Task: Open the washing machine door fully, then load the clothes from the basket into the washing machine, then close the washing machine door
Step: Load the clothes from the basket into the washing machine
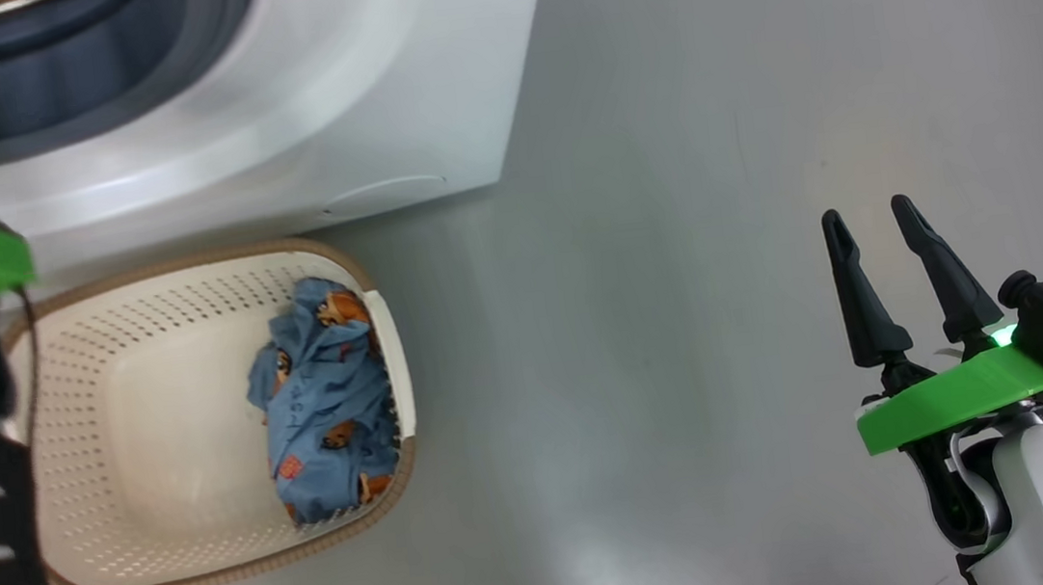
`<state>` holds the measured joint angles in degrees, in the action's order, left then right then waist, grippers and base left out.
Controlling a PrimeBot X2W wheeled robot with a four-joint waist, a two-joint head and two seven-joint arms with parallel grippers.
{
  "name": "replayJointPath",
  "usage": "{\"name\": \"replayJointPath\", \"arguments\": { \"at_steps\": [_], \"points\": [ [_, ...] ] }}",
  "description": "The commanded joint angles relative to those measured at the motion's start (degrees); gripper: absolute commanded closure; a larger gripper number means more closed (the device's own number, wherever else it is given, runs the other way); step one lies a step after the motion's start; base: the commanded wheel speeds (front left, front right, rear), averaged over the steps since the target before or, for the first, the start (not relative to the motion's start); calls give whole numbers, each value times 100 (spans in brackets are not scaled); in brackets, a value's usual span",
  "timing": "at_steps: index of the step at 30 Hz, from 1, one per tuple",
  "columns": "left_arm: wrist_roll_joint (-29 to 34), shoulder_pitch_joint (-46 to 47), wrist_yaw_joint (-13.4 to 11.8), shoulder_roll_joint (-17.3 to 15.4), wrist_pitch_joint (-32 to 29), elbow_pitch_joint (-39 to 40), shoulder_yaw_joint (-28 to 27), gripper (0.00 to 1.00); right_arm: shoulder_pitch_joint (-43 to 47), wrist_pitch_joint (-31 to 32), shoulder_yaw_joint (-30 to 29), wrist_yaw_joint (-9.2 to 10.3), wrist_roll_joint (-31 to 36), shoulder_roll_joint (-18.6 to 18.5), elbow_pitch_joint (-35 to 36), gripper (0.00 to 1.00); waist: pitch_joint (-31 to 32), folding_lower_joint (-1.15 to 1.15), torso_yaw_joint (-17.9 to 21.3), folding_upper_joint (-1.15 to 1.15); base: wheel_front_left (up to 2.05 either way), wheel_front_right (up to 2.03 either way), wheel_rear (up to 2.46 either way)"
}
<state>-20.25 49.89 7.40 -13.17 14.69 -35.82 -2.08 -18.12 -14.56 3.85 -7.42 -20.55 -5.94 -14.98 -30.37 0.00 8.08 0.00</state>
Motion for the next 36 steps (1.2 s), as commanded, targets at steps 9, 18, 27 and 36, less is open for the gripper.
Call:
{"name": "replayJointPath", "arguments": {
  "at_steps": [9,18,27,36],
  "points": [
    [114,-1197,9,50,30,612,-108,0,438,-44,51,-7,34,-263,-21,0,837,0,-426,0,0,0,0],
    [245,-2226,9,191,30,1017,-64,0,841,-44,16,-7,-46,-444,-100,0,1449,0,-630,0,0,0,0],
    [304,-3141,9,277,30,1379,-156,0,1221,-44,-43,-7,-129,-563,-142,0,1934,0,-762,0,0,0,0],
    [399,-3984,9,343,30,1867,-200,0,1558,-44,-106,-7,-180,-653,-120,0,2230,0,-902,0,0,0,0]
  ]
}}
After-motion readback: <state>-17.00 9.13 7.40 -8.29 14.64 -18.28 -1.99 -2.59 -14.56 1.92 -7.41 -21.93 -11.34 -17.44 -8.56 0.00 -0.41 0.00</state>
